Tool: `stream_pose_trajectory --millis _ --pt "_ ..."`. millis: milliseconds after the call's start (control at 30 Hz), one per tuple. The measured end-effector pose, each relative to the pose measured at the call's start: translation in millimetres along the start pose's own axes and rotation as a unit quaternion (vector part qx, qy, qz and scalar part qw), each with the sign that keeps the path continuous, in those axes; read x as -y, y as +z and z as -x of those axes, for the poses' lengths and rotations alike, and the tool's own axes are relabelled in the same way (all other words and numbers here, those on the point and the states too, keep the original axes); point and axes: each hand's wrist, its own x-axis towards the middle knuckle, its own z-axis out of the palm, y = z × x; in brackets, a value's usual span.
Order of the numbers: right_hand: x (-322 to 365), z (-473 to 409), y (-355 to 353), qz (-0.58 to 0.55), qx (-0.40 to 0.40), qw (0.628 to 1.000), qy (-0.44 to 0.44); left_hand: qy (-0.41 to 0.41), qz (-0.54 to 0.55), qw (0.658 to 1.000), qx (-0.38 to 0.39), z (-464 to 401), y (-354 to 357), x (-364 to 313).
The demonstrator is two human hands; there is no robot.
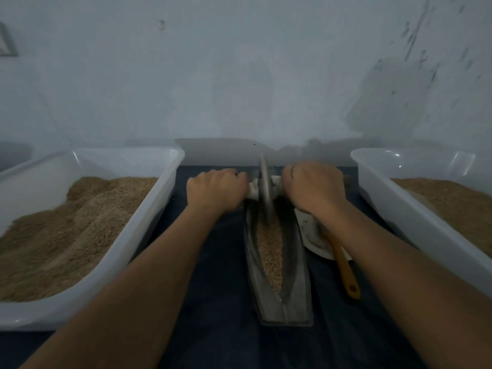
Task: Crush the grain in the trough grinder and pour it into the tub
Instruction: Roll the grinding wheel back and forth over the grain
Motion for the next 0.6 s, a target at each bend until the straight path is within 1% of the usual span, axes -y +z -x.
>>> stream_pose_trajectory --millis 33,67,133,167,233,300,367,400,433,467,533,567,600 --pt "3.2 5.0 -2.3 0.013 -0.016 1.000 -0.011 0.026 -0.025 0.999 -0.004 9.7 -0.3 2.6" --pt "5.7 16.0 -6.0 0.010 -0.039 0.999 -0.012 0.050 -0.054 0.997 -0.025 25.0 -0.4 3.4" --pt "6.4 50.6 -11.4 -0.055 -0.084 0.995 -0.007 0.088 -0.072 0.988 -0.100 60.5 1.4 3.0" --pt "5.6 69.1 -15.9 -0.090 -0.087 0.992 -0.006 0.100 -0.076 0.984 -0.124 77.3 -1.3 1.7" --pt "2.9 102.0 -25.5 -0.091 -0.079 0.993 -0.012 0.099 -0.066 0.980 -0.157 107.6 -9.9 -2.4" --pt "4.6 120.9 -34.2 -0.060 -0.119 0.991 -0.025 0.086 -0.001 0.979 -0.183 134.0 -16.3 -3.4" --pt "10.3 121.1 -39.0 -0.045 -0.140 0.989 -0.027 0.048 0.034 0.985 -0.160 145.2 -16.1 -5.0" --pt "13.6 115.8 -38.2 -0.051 -0.136 0.989 -0.023 0.044 0.034 0.986 -0.157 140.9 -15.5 -2.6" --pt "14.1 107.3 -35.8 -0.064 -0.115 0.991 -0.008 0.038 0.027 0.985 -0.167 130.8 -15.9 -2.0" --pt "12.9 95.9 -31.6 -0.074 -0.092 0.993 0.011 0.034 0.009 0.985 -0.167 115.0 -14.0 -1.8" --pt "6.7 67.2 -17.2 -0.081 -0.056 0.994 0.039 0.055 -0.055 0.985 -0.156 74.8 -4.9 -4.0" --pt "2.9 51.8 -10.1 -0.088 -0.026 0.994 0.058 0.061 -0.074 0.986 -0.139 54.4 -2.0 -6.7" --pt "0.5 37.5 -4.1 -0.092 0.015 0.993 0.076 0.047 -0.077 0.990 -0.111 34.7 -4.1 -9.2"
